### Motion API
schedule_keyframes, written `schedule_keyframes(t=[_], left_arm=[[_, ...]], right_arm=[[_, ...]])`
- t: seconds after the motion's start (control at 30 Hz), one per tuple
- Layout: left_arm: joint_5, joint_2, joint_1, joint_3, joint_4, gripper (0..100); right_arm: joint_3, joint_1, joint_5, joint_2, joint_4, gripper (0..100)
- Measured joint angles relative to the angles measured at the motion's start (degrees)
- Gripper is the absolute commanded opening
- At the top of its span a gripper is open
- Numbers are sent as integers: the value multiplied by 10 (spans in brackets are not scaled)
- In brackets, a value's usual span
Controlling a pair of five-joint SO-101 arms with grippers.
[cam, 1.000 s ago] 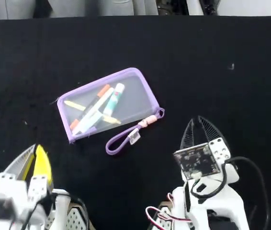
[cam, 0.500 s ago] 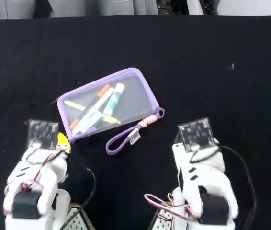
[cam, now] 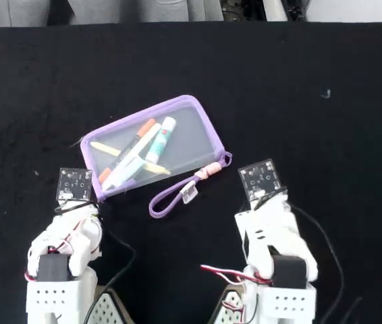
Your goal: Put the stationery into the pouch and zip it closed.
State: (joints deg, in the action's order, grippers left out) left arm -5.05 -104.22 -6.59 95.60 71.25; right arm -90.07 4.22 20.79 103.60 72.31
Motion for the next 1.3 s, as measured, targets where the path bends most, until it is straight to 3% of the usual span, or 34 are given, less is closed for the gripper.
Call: schedule_keyframes(t=[0.2, 1.3], left_arm=[[-1, -1, -2, 4, -1, 30], [-1, -1, -6, 4, 16, 30]], right_arm=[[-64, 0, 0, 0, -14, 47], [-65, 0, 0, 0, 22, 47]])
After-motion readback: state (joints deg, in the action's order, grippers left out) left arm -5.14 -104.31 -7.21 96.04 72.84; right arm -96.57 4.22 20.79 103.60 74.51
